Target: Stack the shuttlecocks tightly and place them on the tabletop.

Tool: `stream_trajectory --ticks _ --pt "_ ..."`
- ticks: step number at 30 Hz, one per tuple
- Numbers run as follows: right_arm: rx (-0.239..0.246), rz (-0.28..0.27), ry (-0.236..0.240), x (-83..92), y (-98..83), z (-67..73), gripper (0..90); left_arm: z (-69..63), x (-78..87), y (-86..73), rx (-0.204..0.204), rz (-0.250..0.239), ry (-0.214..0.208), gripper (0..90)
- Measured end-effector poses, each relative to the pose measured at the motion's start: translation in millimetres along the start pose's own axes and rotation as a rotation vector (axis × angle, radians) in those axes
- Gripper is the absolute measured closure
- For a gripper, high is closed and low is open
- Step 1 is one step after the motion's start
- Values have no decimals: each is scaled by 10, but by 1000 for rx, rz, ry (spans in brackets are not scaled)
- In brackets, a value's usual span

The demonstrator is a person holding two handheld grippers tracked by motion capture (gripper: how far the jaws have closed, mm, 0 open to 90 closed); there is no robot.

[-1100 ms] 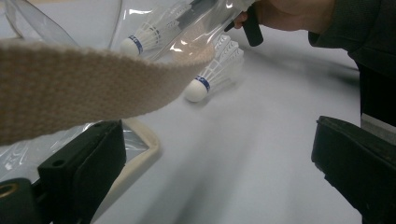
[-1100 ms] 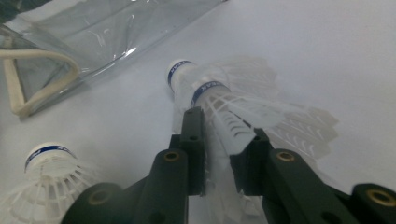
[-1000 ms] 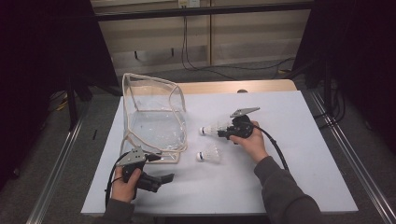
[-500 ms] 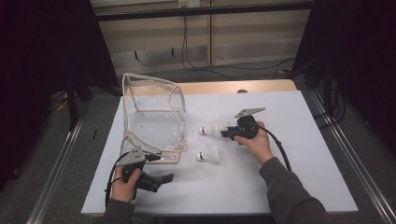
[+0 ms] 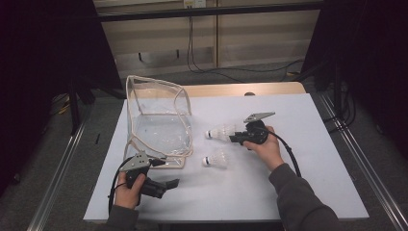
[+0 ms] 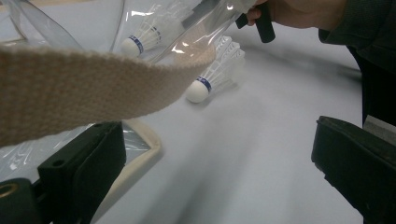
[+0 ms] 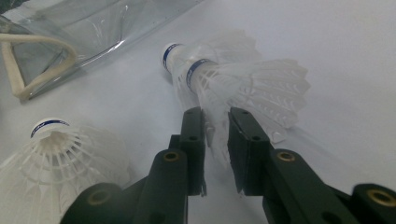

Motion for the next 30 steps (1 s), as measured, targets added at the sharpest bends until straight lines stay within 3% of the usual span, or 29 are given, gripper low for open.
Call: stream_trajectory --ticks 10,15,30 --pt "27 -15 30 -13 15 11 899 1 1 0 -1 0 0 32" --pt "60 -19 36 -8 34 31 900 2 -3 0 0 0 -2 32" --pt "86 -17 65 -66 112 46 900 1 -12 -1 2 1 -7 32"
Point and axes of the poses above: each handheld gripper's, and its own axes: x roughly backward along the jaws, y roughly out of its top, z roughly to its left, the point moved 1 cm from there along -x, roughly forward along the jaws, and after that the axes turned 2 degrees about y, right-handed, at the moved point
